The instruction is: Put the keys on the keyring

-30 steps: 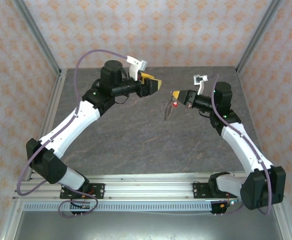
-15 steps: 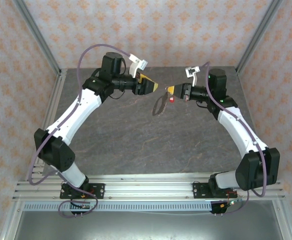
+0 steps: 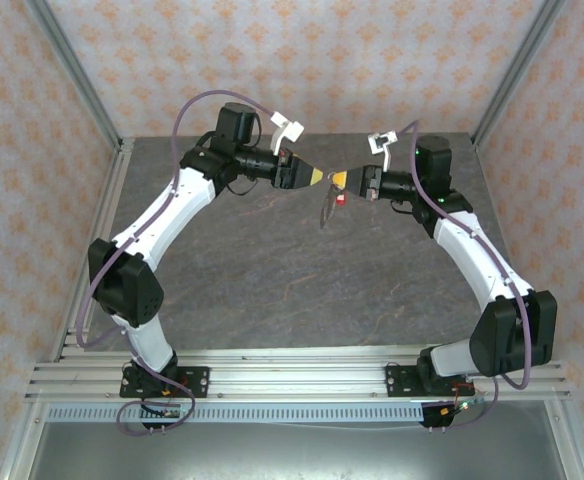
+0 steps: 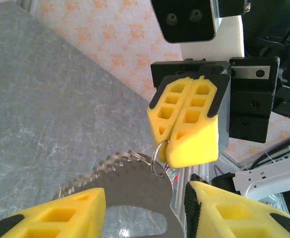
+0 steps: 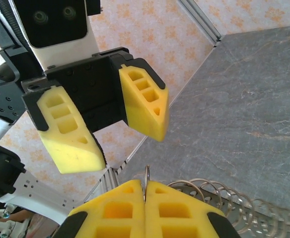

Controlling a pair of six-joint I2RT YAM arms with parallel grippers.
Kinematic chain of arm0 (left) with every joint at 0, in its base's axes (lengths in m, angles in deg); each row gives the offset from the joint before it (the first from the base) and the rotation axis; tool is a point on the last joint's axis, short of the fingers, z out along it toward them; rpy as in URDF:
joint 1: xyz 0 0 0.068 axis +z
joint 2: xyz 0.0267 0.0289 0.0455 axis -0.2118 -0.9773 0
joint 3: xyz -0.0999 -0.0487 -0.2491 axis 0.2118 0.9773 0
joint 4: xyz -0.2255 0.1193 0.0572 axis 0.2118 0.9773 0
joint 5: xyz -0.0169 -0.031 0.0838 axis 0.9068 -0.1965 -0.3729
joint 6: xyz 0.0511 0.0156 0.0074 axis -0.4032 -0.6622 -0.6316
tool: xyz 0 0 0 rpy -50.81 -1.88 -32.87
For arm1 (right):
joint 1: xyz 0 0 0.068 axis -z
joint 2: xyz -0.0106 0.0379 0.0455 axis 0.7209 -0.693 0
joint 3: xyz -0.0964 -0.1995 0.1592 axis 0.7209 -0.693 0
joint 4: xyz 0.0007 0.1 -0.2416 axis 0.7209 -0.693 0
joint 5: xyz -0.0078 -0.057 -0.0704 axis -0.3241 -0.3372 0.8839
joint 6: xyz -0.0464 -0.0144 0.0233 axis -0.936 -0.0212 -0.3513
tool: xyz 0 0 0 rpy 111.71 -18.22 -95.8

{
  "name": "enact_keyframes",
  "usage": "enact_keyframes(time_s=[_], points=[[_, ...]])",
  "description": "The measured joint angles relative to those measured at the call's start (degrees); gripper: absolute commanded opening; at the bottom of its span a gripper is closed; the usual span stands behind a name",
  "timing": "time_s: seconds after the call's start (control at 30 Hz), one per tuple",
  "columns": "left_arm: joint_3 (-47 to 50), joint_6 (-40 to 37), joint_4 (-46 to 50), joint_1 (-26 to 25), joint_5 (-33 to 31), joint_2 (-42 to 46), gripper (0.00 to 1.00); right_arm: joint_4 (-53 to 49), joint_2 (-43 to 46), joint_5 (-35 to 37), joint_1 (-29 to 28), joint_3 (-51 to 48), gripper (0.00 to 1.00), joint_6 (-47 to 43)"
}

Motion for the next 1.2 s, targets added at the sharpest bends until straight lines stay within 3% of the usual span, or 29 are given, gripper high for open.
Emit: enact_keyframes(time_s=[0.73, 0.93, 1.13, 1.2], points=[[0.0, 4.8, -5.5, -0.8, 2.6, -0.9, 0.36, 6.2, -0.2, -0.9, -0.8, -0.1, 0.00, 5.0], [0.0, 5.7, -6.4, -1.9, 2.6, -0.9, 0.27, 7.0, -0.2, -0.8, -1.2, -0.2, 0.00, 5.9], [0.0, 6.1, -7.2, -2.2, 2.9, -0.9, 0.03, 7.3, -0.3, -0.6, -1.1, -0.4, 0.00, 6.1], [0.0, 5.9, -7.3, -2.2, 2.9, -0.9, 0.00, 7.5, -0.3, -0.6, -1.0, -0.6, 0.00, 6.3]])
